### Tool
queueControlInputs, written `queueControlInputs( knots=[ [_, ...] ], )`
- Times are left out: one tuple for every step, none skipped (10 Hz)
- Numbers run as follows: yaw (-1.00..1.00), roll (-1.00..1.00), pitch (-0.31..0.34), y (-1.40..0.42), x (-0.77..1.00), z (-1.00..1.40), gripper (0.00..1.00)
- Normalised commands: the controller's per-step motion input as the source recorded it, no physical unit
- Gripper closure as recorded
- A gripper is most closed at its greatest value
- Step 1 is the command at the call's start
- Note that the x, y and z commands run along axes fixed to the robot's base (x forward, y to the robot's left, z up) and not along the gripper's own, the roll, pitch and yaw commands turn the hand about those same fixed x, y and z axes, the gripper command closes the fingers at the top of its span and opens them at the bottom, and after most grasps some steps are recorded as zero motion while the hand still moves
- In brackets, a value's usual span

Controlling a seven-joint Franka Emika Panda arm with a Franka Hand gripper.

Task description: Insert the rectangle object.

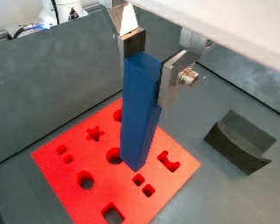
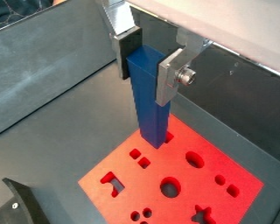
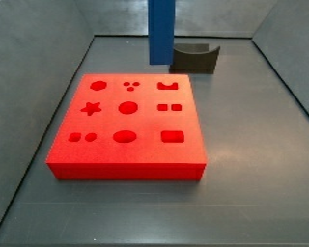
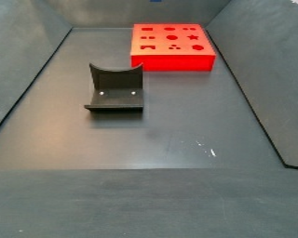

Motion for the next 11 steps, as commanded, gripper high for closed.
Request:
queueControlInputs(
  knots=[
    [0.0,0.39,0.01,-0.76,0.13,0.0,1.0],
    [0.0,0.4,0.01,-0.8,0.28,0.0,1.0],
    [0.0,0.41,0.021,-0.79,0.3,0.0,1.0],
    [0.0,0.4,0.01,-0.81,0.31,0.0,1.0],
    [0.0,0.38,0.0,-0.82,0.32,0.0,1.0],
    [0.0,0.39,0.003,-0.81,0.31,0.0,1.0],
    [0.0,0.46,0.059,-0.73,0.25,-0.04,1.0],
    [0.0,0.1,0.019,-0.14,0.0,0.0,1.0],
    [0.0,0.0,0.0,0.0,0.03,-0.19,1.0],
    [0.0,0.05,0.104,-0.31,0.33,-0.91,1.0],
    [0.01,0.05,0.091,-0.3,0.45,-0.95,1.0]
  ],
)
